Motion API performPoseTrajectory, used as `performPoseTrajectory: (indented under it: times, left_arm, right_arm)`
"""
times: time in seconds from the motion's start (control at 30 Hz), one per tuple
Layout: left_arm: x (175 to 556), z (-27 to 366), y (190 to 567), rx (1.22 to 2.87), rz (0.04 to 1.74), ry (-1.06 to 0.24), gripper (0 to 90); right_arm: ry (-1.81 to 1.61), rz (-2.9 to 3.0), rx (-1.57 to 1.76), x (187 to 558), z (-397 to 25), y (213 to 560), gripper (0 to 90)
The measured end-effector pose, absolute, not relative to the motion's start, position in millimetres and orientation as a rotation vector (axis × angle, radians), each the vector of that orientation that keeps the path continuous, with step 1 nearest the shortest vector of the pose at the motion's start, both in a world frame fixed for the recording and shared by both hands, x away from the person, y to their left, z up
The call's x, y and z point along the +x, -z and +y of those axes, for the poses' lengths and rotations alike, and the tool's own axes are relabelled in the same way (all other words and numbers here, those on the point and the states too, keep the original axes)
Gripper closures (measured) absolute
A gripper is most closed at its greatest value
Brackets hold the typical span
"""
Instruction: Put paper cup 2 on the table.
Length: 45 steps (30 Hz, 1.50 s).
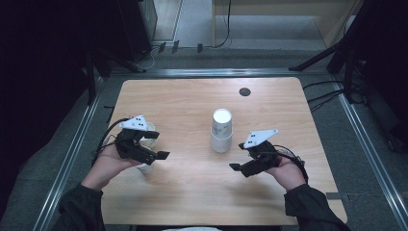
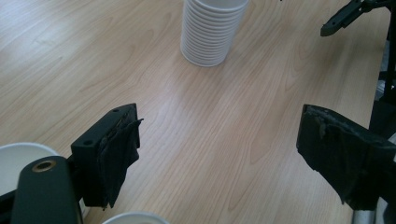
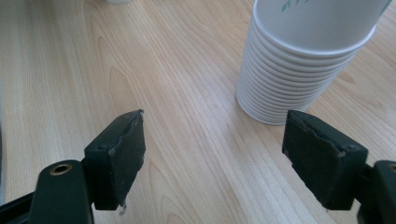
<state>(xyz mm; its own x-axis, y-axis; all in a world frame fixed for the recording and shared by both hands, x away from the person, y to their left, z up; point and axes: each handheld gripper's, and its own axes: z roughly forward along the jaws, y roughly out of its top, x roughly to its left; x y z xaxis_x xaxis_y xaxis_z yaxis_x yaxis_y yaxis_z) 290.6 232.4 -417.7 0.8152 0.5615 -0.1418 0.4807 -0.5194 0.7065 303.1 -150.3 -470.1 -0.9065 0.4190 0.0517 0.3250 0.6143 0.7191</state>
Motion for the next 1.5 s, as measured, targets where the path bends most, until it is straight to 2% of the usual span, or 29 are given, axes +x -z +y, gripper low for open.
performPoseTrajectory:
  times: [0.73,1.5]
  left_arm:
    - [296,192,431,2.228,0.714,-0.103,13.5]
    - [283,148,444,2.277,0.632,-0.096,14.0]
  right_arm:
    - [-1.155,2.715,0.646,292,-154,473,21.7]
    - [-1.158,2.733,0.623,286,-143,477,21.1]
